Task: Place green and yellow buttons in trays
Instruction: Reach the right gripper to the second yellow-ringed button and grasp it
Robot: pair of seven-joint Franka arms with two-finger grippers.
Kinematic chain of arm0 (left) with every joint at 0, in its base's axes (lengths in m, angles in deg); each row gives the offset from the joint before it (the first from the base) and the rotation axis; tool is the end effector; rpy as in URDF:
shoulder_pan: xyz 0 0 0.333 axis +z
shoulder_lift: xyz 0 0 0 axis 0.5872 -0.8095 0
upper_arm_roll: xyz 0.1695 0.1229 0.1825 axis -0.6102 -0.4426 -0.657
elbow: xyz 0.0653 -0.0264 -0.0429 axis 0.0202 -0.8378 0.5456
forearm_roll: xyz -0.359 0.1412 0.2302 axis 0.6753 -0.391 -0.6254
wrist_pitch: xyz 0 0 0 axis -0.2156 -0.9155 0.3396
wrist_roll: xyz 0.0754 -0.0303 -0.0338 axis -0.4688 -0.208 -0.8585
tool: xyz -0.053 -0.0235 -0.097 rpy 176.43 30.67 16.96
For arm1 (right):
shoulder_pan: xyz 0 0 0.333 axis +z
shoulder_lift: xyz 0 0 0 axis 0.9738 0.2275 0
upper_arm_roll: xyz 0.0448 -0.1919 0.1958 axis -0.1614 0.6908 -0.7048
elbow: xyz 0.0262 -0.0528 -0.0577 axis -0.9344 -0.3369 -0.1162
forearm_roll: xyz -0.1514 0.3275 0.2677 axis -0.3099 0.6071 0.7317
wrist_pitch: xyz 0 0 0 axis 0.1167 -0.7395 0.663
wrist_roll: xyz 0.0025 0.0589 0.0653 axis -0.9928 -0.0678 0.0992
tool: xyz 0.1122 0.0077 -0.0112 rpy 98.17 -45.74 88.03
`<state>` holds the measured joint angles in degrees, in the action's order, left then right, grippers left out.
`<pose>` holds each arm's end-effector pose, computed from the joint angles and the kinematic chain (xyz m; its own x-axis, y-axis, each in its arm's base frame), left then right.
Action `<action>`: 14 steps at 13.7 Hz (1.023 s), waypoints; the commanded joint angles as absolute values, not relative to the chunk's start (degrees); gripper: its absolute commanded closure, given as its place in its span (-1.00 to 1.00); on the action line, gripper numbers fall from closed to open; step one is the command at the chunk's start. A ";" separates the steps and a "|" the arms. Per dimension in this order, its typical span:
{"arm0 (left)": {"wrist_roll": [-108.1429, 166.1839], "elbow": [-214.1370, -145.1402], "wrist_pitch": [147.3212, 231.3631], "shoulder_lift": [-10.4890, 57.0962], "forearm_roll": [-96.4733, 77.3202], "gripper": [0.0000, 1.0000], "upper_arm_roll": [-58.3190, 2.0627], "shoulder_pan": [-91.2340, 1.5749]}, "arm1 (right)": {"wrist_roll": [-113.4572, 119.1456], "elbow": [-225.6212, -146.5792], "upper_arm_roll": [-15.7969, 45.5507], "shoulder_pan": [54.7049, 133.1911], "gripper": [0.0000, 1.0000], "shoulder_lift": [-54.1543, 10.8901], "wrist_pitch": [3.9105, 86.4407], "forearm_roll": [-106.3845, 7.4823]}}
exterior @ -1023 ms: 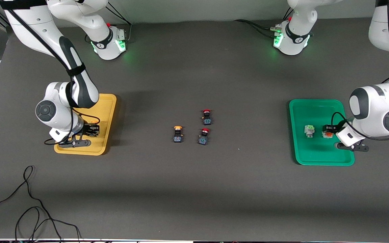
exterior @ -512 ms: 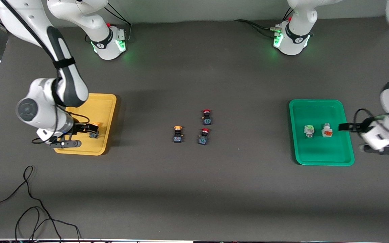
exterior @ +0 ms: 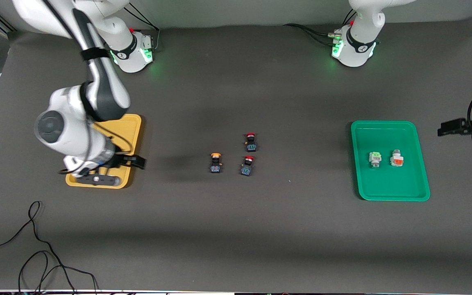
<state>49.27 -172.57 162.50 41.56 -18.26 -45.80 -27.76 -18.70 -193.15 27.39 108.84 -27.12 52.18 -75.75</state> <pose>0.6285 0.0837 0.4774 0.9805 -0.1094 -0.1634 -0.1030 -0.9936 0.0468 0.6401 0.1746 0.2883 0.9914 -0.1284 -0.0268 -0.1297 -0.9901 -0.0546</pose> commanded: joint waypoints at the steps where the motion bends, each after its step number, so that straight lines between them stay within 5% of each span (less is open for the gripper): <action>1: 42.53 -173.27 160.52 45.22 -17.78 -1.00 -44.70 -30.50 | -26.24 -183.61 28.06 114.71 -0.97 -17.97 50.05 -73.73; 4: 36.20 -173.27 159.02 48.13 -15.68 -1.00 -44.34 -34.36 | -32.41 -177.88 27.97 119.72 -0.97 -9.18 51.63 -69.36; 7: 32.92 -173.00 159.01 48.57 -15.49 -1.00 -44.08 -36.48 | -36.45 -178.05 27.97 124.74 -0.97 -3.02 61.62 -63.89; 13: 32.04 -172.39 159.54 48.14 -15.49 -1.00 -43.11 -36.39 | -37.17 -179.53 28.06 128.09 -0.97 0.78 66.31 -63.80; 14: 32.39 -172.39 159.63 48.05 -15.49 -1.00 -43.11 -36.22 | -38.13 -179.97 28.06 128.18 -0.83 0.78 66.40 -63.80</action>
